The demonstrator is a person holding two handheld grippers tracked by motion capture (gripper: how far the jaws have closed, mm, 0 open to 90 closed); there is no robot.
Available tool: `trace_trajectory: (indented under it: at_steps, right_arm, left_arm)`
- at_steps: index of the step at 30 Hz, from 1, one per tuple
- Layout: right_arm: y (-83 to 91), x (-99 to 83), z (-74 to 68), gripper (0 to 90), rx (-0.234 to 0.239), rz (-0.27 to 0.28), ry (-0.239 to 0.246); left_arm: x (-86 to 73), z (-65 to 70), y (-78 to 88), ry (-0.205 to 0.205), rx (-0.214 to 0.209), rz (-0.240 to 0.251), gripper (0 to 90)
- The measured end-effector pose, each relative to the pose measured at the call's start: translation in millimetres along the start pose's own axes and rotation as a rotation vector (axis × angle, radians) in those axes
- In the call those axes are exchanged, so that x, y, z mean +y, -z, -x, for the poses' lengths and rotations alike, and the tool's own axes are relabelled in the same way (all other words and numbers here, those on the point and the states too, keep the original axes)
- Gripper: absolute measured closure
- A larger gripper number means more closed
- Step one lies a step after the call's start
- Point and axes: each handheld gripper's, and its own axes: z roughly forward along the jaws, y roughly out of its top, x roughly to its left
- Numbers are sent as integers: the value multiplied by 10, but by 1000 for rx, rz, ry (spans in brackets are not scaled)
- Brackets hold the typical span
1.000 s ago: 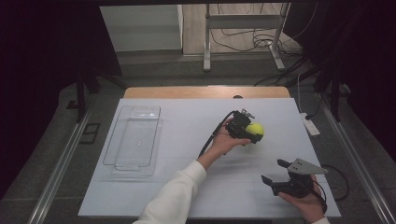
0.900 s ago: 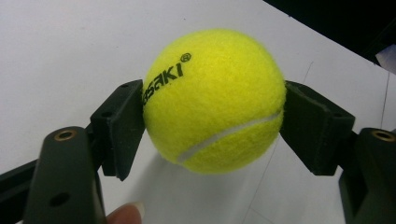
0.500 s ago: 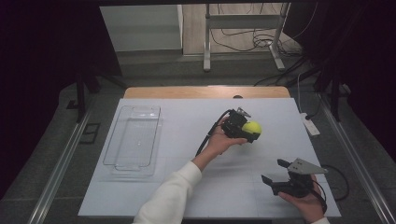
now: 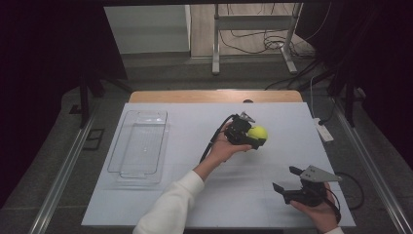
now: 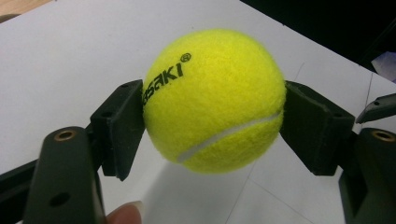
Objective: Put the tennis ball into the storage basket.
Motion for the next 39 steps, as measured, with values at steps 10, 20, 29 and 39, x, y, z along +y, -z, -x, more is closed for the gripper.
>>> trace_trajectory:
  at_steps: [10, 20, 29, 39]
  right_arm:
    - [-1, -1, -1, 112, -1, 0, 0]
    - [-5, -7, 3, 112, -2, -4, 0]
    - [-8, -7, -1, 112, -3, -7, 1]
    - [-7, -9, 2, 112, -5, -7, 2]
  left_arm:
    - [-35, 12, 71, -7, -12, 6, 270]
    - [-85, 3, 146, -13, -19, 18, 270]
    - [-131, -10, 190, -16, -21, 23, 270]
    - [-181, -22, 265, -15, -19, 33, 270]
